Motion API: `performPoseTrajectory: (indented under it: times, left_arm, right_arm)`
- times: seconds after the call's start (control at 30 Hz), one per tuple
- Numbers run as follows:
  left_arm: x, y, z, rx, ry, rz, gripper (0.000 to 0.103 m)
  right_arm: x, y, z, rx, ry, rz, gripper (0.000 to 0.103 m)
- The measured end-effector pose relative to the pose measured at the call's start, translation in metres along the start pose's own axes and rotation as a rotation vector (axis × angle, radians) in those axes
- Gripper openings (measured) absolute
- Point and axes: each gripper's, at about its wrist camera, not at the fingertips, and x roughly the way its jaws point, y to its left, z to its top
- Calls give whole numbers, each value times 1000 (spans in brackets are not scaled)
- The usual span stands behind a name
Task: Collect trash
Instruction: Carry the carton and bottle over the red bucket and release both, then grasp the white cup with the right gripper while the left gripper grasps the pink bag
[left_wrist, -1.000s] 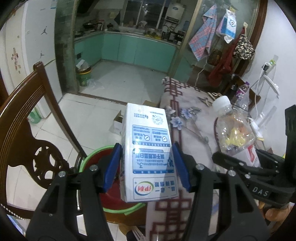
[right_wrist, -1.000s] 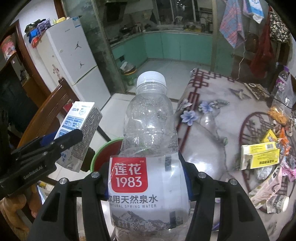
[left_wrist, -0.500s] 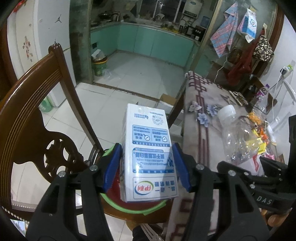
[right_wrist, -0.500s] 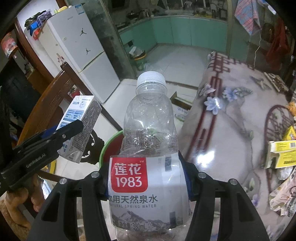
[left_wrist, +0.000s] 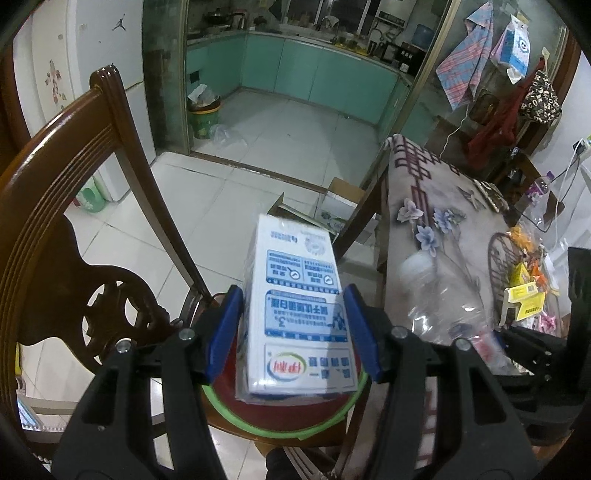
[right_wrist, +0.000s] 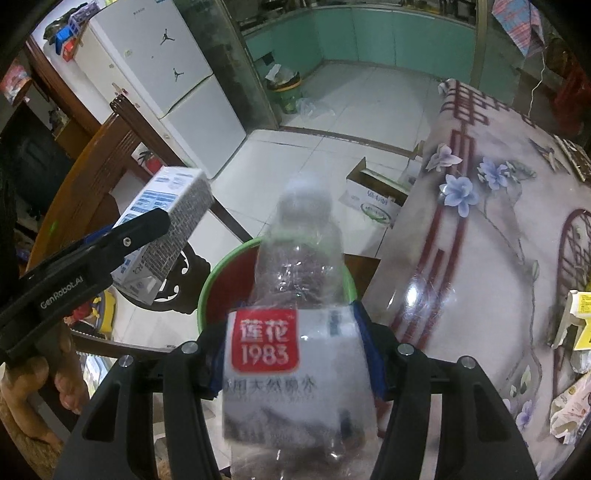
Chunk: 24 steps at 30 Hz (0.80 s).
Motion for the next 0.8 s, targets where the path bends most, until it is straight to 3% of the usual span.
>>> performPoseTrajectory:
  times: [0.07, 0.1, 0.47, 0.8]
  left_arm:
    - [2, 1, 2, -7, 1, -2, 62]
    - [2, 2, 3, -15, -5, -5, 68]
    - [-13, -8, -6, -6, -18, -9, 68]
    - [-33, -58, -31, 62, -18, -23, 68]
  right_arm:
    - [-1, -1, 1, 13, -11, 10, 83]
    - [-3, -1, 1, 20, -21, 10, 83]
    - [-32, -32, -5, 120, -71, -5, 83]
    - [-71, -74, -39, 183, -127, -44, 84]
